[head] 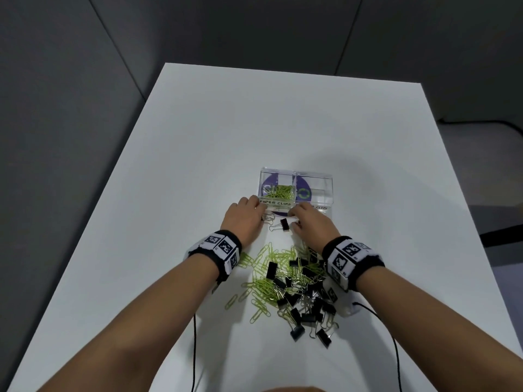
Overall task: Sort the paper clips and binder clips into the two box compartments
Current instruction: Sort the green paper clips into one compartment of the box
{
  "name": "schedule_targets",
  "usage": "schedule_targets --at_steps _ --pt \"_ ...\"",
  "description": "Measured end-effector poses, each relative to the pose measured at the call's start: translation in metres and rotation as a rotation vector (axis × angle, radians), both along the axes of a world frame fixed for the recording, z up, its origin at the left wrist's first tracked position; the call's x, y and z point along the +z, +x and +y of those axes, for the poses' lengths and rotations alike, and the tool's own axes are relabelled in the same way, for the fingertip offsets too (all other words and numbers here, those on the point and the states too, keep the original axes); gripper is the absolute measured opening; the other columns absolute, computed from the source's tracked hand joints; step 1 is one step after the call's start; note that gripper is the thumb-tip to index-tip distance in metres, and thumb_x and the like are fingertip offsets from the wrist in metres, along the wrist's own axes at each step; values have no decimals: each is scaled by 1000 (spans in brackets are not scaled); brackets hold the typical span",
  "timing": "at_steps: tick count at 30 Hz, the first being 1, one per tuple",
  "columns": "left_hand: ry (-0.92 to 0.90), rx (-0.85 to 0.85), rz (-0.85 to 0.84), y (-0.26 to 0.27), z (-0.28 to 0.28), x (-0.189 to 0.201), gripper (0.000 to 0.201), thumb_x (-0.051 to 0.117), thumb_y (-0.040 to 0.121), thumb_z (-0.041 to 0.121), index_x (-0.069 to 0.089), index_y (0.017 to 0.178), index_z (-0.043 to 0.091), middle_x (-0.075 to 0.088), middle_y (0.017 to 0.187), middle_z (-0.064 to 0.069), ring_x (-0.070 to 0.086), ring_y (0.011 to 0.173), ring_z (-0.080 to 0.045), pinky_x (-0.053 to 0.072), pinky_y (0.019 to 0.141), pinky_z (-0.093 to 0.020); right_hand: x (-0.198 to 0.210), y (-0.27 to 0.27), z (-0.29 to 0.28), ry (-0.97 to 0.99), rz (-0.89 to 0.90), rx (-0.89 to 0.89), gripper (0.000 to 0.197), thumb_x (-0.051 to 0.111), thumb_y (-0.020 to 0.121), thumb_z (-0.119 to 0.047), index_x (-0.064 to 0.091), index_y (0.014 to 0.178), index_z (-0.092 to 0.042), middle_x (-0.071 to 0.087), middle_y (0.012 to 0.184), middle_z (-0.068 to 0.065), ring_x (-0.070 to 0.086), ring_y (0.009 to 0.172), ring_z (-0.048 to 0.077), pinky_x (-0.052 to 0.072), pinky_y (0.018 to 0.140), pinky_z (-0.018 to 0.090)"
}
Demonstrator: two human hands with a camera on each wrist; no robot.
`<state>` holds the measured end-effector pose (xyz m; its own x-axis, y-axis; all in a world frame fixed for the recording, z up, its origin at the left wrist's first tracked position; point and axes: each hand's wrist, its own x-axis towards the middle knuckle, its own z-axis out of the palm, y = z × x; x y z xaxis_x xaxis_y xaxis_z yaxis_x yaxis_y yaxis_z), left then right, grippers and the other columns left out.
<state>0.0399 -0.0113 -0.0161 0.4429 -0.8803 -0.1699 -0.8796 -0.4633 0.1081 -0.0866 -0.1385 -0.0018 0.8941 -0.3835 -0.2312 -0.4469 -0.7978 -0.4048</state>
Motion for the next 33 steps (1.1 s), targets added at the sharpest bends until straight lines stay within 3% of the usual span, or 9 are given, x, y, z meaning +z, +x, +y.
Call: schedule_targets --at_steps 3,5,9,12,15,21,29,33 --pt "-36 -163 -5 -7 -1 0 39 49 92 11 49 131 17 53 129 -8 51 113 -26 42 93 -35 -1 -16 -13 -111 77 20 22 49 92 -13 58 112 -12 56 116 5 55 104 24 51 79 36" --pt "-9 -315 16 -16 -4 0 45 52 91 7 48 133 20 53 131 -6 50 117 -24 40 99 -35 -4 -27 -21 -140 154 39 30 47 92 -12 56 120 -16 56 118 6 54 106 25 51 77 37" --pt "84 -581 36 -37 -14 2 57 49 90 2 37 141 23 44 140 -5 46 121 -25 40 101 -37 -2 -37 -22 -53 163 145 48 51 89 -5 46 133 -23 57 129 2 52 114 23 51 87 38" --pt "143 -658 5 -51 -22 3 61 46 91 1 29 145 22 39 143 -5 43 123 -27 38 99 -38 4 -44 -23 -69 151 118 41 49 93 -16 45 134 -19 53 135 4 47 121 24 44 94 36" --pt "178 -649 -18 -56 -27 3 57 45 93 4 29 145 20 42 140 -7 44 122 -27 39 97 -39 3 -58 -29 -119 175 101 31 45 95 -29 52 123 -19 56 125 3 51 113 22 44 85 32" --pt "106 -538 89 -53 -15 1 42 36 100 20 36 142 12 48 134 -10 48 118 -28 43 92 -38 -4 -73 -22 -85 211 143 25 48 91 -33 58 110 -19 59 112 1 54 102 20 46 77 31" --pt "152 -468 55 -50 -3 1 35 39 99 32 51 124 9 52 127 -8 49 114 -26 42 89 -37 -6 -64 -12 -103 144 48 20 43 95 -22 54 108 -11 56 110 6 54 99 24 45 73 32" --pt "123 -422 77 -57 -9 0 31 42 97 28 55 116 6 54 122 -10 50 111 -29 42 87 -39 -10 -53 -11 -64 188 -57 24 53 89 -18 52 111 -8 54 114 9 52 104 28 47 82 39"
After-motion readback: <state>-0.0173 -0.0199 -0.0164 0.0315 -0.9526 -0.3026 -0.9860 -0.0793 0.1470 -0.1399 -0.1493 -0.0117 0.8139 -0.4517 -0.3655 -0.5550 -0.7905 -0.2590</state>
